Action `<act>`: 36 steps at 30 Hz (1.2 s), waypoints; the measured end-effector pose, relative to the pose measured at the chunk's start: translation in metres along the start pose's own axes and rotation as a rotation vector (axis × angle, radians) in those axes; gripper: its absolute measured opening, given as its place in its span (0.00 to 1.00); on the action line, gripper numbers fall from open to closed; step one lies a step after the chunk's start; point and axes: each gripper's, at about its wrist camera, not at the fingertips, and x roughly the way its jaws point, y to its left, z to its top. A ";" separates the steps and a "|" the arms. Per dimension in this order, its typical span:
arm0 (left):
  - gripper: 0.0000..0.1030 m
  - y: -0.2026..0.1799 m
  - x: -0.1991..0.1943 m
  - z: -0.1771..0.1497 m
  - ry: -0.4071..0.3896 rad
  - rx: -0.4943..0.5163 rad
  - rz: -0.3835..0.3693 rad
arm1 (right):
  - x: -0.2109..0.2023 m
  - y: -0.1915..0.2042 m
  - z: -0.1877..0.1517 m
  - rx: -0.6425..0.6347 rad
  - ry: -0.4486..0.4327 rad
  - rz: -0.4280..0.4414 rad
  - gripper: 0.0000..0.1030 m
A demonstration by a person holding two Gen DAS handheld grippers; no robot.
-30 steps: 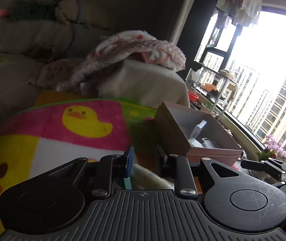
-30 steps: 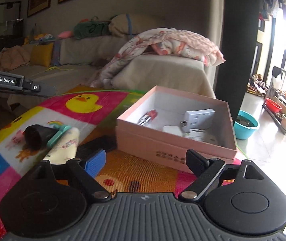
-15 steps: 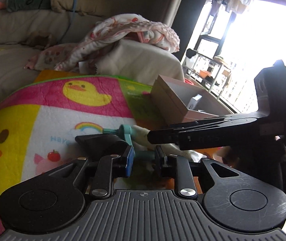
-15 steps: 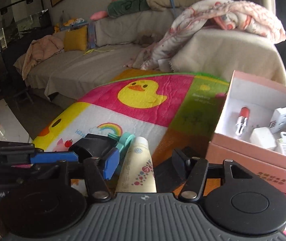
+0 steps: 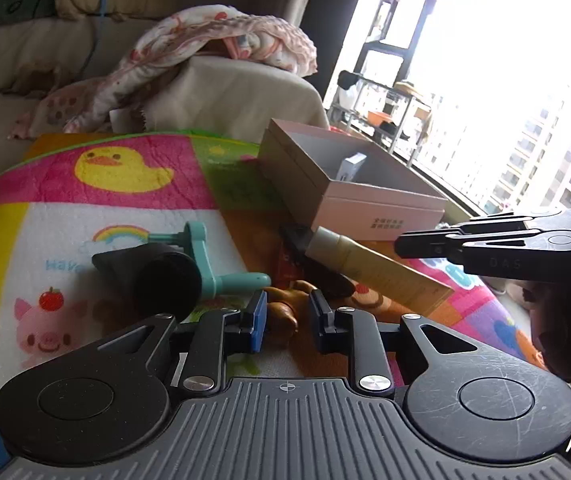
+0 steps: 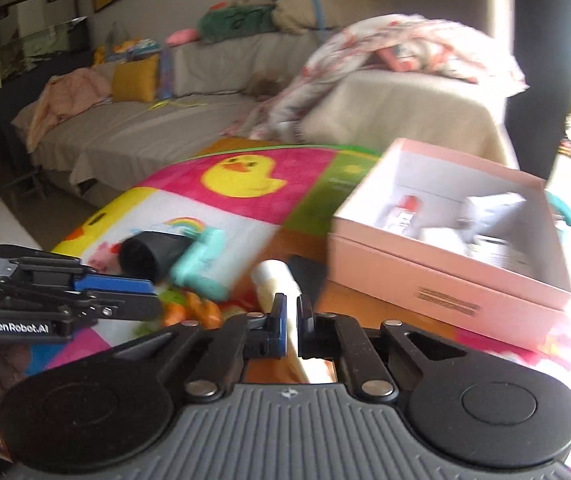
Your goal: Organize rigid objects
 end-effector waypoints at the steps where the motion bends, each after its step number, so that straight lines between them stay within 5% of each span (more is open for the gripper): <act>1: 0.25 -0.004 0.002 0.000 0.003 0.014 0.005 | -0.005 -0.005 -0.005 0.001 -0.001 -0.028 0.05; 8: 0.24 -0.013 0.007 0.009 -0.005 0.018 0.030 | -0.013 -0.040 -0.048 0.063 0.056 -0.132 0.10; 13: 0.25 -0.017 0.011 0.013 0.009 0.029 0.041 | -0.012 -0.036 -0.040 0.064 -0.020 -0.012 0.56; 16: 0.25 -0.021 0.014 0.013 0.020 0.048 0.042 | -0.001 -0.026 -0.019 0.048 -0.053 0.067 0.57; 20: 0.25 -0.021 0.016 0.013 0.027 0.054 0.053 | 0.034 -0.019 -0.004 0.067 0.031 0.170 0.57; 24: 0.25 -0.019 0.018 0.018 0.022 0.054 0.057 | 0.049 -0.023 -0.009 0.093 0.091 0.140 0.36; 28: 0.24 -0.021 0.033 0.028 0.041 0.061 0.082 | 0.033 -0.046 -0.026 0.156 0.078 0.045 0.29; 32: 0.25 -0.019 0.058 0.041 0.062 0.038 0.087 | 0.008 -0.062 -0.048 0.159 0.049 -0.046 0.31; 36: 0.24 -0.010 0.093 0.061 0.091 -0.002 0.093 | -0.013 -0.077 -0.068 0.224 0.007 -0.063 0.56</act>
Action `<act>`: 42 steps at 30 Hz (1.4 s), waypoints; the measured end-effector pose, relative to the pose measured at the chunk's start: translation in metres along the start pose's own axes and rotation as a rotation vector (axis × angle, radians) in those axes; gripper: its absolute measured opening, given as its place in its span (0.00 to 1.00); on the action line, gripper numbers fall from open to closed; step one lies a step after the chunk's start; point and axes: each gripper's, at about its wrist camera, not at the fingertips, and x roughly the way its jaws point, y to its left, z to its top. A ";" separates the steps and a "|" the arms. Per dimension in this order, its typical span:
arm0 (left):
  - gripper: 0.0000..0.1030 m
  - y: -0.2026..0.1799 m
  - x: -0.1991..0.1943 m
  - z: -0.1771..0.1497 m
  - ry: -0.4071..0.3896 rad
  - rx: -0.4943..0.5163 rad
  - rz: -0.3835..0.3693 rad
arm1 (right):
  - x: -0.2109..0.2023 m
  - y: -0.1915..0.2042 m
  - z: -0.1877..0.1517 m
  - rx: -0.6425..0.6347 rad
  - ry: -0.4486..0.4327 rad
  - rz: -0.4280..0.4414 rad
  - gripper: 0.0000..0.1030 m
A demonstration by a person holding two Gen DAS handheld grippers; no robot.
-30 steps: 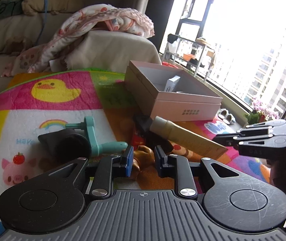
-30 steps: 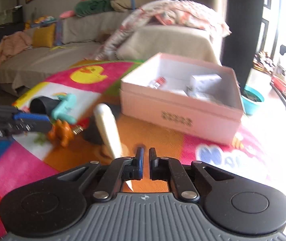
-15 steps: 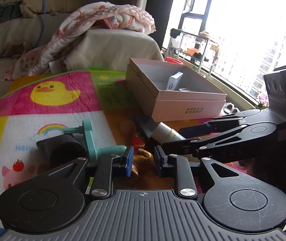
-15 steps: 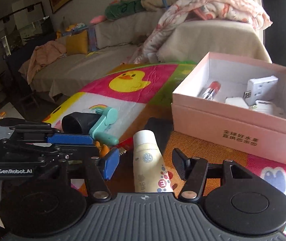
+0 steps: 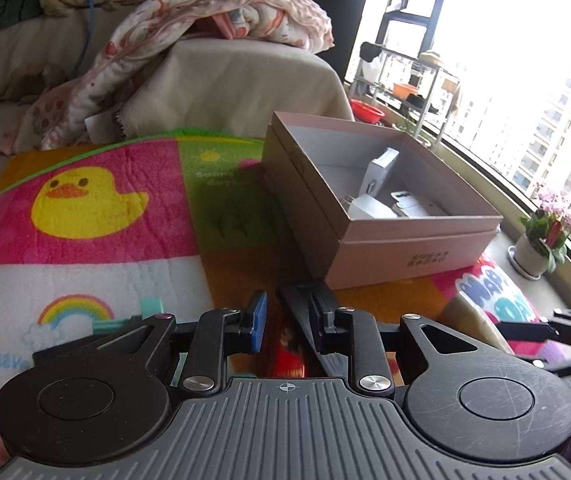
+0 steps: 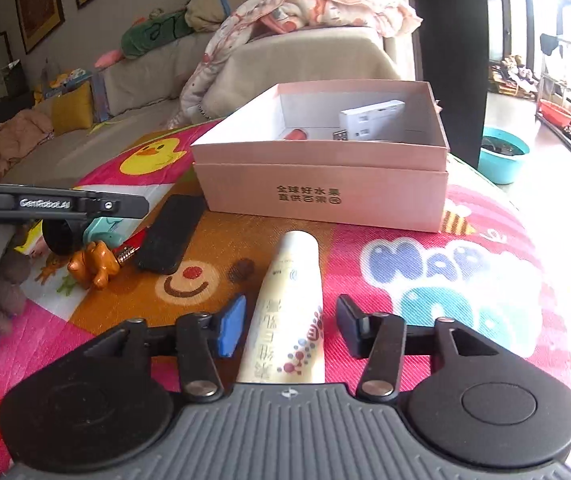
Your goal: Organize rigid objects
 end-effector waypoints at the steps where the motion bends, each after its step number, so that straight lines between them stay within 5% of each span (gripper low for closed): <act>1: 0.24 0.003 0.008 0.006 0.011 -0.020 -0.004 | -0.003 -0.003 -0.003 0.019 -0.018 -0.010 0.58; 7: 0.24 0.003 0.030 0.015 0.076 -0.045 -0.069 | -0.006 -0.015 -0.003 0.102 -0.059 -0.032 0.63; 15: 0.25 -0.049 0.008 -0.016 0.099 0.196 -0.214 | -0.005 -0.017 -0.004 0.125 -0.072 -0.035 0.70; 21: 0.29 -0.062 -0.016 -0.031 0.013 0.425 -0.030 | -0.005 -0.019 -0.004 0.143 -0.078 -0.051 0.72; 26: 0.30 -0.037 -0.006 -0.029 0.065 0.386 0.043 | -0.005 -0.018 -0.005 0.135 -0.076 -0.053 0.74; 42: 0.26 -0.062 -0.003 -0.042 0.096 0.335 -0.098 | -0.003 -0.019 -0.006 0.145 -0.068 -0.050 0.77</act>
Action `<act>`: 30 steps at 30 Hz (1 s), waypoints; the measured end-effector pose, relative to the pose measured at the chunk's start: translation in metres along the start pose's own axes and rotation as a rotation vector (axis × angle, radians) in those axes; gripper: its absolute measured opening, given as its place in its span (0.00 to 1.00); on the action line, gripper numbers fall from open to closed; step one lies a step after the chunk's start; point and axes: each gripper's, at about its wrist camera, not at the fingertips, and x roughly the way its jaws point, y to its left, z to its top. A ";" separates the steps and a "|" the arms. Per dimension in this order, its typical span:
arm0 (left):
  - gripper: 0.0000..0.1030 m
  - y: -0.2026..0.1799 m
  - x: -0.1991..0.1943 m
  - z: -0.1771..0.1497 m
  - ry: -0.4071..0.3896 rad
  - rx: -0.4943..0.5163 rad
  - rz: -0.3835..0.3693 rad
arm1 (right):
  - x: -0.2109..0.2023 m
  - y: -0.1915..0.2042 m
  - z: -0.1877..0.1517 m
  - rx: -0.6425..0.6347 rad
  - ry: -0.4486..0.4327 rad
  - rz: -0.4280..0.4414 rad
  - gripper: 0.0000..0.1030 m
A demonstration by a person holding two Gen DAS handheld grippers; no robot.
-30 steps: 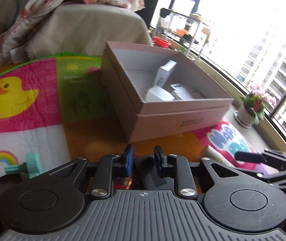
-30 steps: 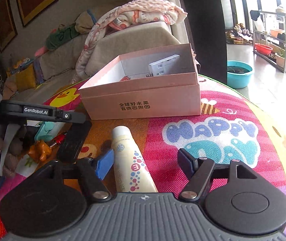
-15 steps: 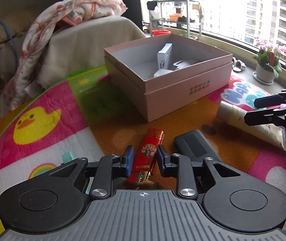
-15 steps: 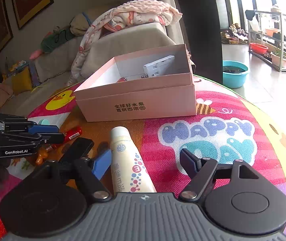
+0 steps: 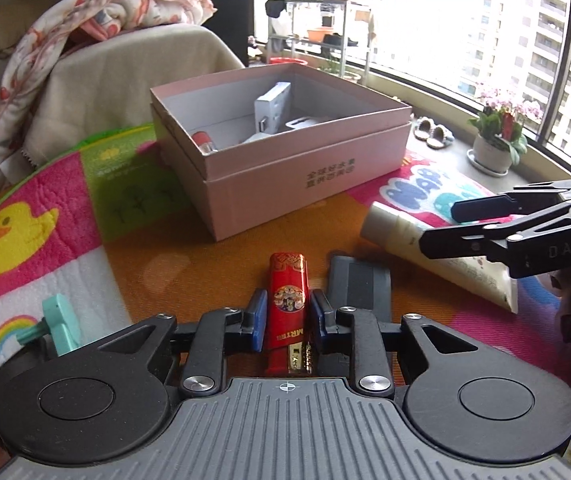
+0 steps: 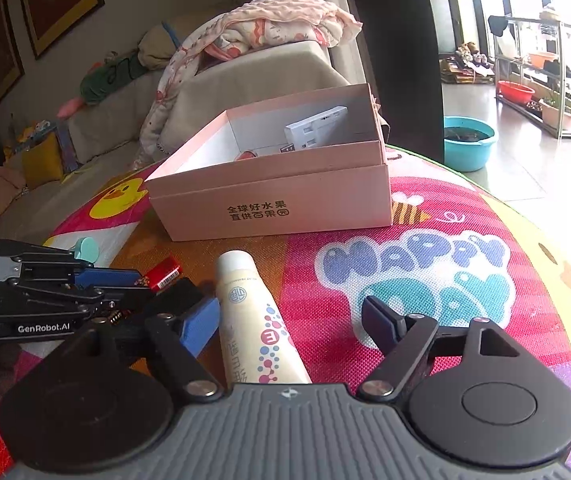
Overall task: Organize rigid objects
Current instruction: 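Lower the cream tube onto the mat with the right tool while the left tool holds the lighter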
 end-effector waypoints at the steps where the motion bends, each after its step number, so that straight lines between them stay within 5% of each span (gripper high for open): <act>1: 0.26 -0.003 -0.003 -0.003 -0.005 -0.013 -0.007 | 0.000 0.000 0.000 0.000 -0.001 0.000 0.77; 7: 0.26 -0.011 -0.026 -0.028 -0.024 -0.043 0.014 | -0.010 0.001 0.000 -0.002 -0.051 -0.038 0.77; 10: 0.26 -0.003 -0.038 -0.038 -0.026 -0.070 0.035 | -0.028 0.019 -0.003 -0.146 -0.073 -0.004 0.77; 13: 0.26 0.009 -0.045 -0.045 -0.038 -0.111 0.062 | -0.043 0.047 -0.012 -0.295 -0.020 0.083 0.77; 17: 0.26 0.024 -0.047 -0.048 -0.060 -0.189 0.085 | -0.040 0.073 -0.025 -0.325 0.105 0.250 0.77; 24: 0.27 0.031 -0.048 -0.050 -0.070 -0.211 0.081 | -0.009 0.098 -0.032 -0.340 0.128 0.179 0.77; 30: 0.28 0.037 -0.050 -0.053 -0.077 -0.246 0.053 | -0.002 0.115 -0.031 -0.414 0.158 0.278 0.82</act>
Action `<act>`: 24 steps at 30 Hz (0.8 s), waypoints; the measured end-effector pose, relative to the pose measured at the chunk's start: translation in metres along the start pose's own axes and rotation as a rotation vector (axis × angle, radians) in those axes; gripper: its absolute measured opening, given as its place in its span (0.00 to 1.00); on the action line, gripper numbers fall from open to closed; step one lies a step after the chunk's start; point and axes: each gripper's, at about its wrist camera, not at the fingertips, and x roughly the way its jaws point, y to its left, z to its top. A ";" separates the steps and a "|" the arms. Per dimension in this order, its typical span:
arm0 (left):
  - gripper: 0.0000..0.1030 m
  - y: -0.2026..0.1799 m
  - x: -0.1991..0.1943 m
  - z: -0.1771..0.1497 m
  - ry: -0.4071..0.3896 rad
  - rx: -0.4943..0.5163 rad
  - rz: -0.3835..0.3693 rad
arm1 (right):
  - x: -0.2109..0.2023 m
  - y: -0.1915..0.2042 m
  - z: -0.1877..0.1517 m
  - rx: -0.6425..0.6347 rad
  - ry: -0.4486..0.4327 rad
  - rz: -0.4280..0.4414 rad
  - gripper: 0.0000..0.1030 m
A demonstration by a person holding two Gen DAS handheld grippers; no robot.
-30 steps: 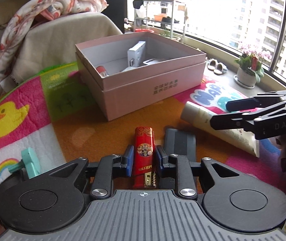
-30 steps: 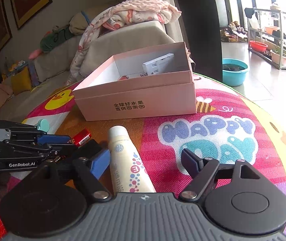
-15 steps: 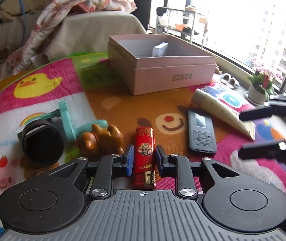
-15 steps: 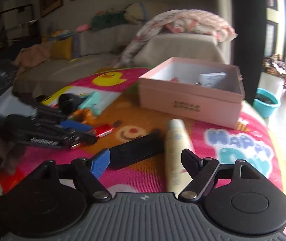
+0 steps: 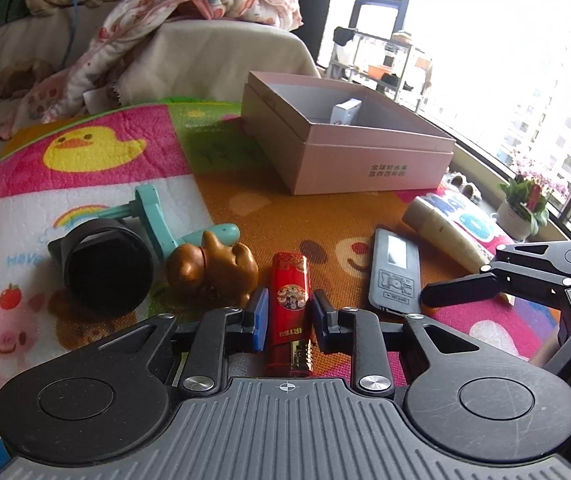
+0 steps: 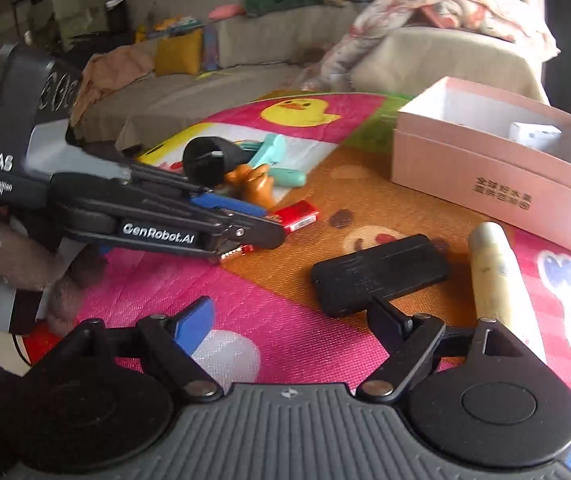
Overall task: Organize rigid objects
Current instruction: 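Lower the cream tube onto the mat with the right tool while the left tool holds the lighter, then grasp the black eyeglass case with the right tool while the left tool carries the lighter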
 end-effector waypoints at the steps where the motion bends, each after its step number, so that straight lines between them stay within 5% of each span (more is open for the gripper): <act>1: 0.28 0.000 0.000 0.000 0.000 -0.002 -0.002 | 0.002 0.000 0.001 -0.014 0.006 -0.002 0.82; 8: 0.28 0.002 0.000 0.000 -0.003 -0.012 -0.008 | 0.005 -0.027 0.005 0.014 0.027 -0.147 0.92; 13: 0.27 0.003 0.000 -0.001 -0.003 -0.019 -0.013 | 0.019 -0.048 0.018 0.034 0.028 -0.130 1.00; 24: 0.28 -0.006 -0.001 -0.005 -0.013 0.032 -0.005 | 0.030 -0.035 0.025 -0.134 0.042 -0.020 1.00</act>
